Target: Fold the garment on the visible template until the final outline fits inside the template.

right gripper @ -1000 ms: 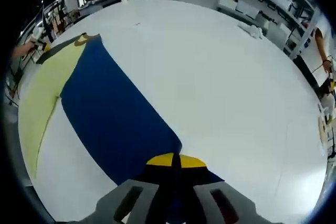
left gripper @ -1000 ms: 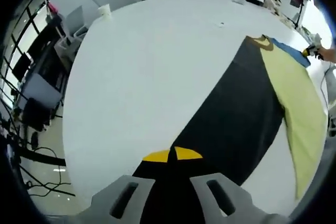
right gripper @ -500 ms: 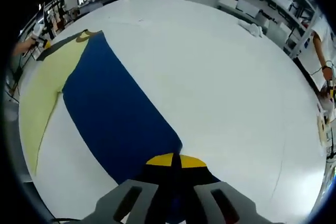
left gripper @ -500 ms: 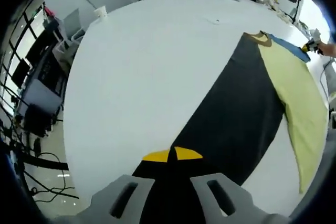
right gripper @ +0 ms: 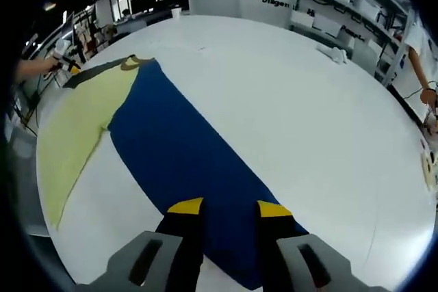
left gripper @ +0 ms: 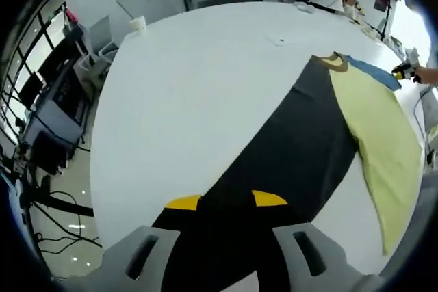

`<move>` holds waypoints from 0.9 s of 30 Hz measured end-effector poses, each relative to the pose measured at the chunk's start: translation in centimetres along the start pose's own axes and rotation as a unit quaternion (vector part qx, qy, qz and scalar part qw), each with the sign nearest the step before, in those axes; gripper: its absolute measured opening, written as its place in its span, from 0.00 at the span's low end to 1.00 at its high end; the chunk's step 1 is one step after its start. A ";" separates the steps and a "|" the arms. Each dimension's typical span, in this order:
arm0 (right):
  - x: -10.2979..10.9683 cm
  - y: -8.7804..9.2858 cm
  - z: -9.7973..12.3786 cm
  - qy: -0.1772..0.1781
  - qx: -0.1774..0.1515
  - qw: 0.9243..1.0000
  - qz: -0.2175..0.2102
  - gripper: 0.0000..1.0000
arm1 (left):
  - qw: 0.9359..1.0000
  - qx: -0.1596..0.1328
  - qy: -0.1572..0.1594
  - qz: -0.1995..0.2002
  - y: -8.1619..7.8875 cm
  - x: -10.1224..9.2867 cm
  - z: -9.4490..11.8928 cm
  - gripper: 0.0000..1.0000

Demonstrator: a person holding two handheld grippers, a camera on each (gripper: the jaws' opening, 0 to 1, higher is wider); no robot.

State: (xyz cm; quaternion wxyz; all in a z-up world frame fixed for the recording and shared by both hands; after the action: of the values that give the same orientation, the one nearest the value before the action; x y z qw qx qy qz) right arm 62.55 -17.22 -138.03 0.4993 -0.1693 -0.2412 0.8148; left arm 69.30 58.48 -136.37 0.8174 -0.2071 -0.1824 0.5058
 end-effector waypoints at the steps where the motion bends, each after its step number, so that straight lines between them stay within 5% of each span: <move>1: 0.1 0.2 0.1 -0.002 0.000 1.000 -0.002 0.25 | 1.000 0.002 0.000 0.004 0.5 0.0 0.2 0.34; 9: 0.1 2.3 0.0 0.007 0.033 0.999 -0.007 0.28 | 0.999 0.032 -0.007 0.032 3.1 0.2 0.2 0.36; 12: -0.1 2.4 0.2 0.011 0.020 0.999 -0.030 0.29 | 0.998 0.041 -0.008 0.036 3.8 0.2 0.1 0.36; 24: -1.2 3.3 0.9 -0.002 0.025 0.999 -0.030 0.22 | 0.997 0.031 -0.004 0.069 4.0 0.8 0.2 0.33; 27: -0.5 3.0 1.0 -0.019 0.023 0.999 -0.045 0.30 | 0.997 0.031 -0.006 0.071 4.0 0.6 0.2 0.33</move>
State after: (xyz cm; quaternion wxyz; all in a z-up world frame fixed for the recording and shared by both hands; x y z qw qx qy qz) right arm 60.05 -19.09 -138.86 0.5350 -0.1310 -0.2390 0.7997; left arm 66.45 60.63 -138.18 0.7845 -0.1912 -0.1563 0.5689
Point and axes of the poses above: the point that each gripper's makers call its tool centre point, and the gripper's own axes: z roughly backward along the fingers, x roughly to its left, y roughly out of its underside, the point moved 6 cm from there along z, roughly backward along the fingers
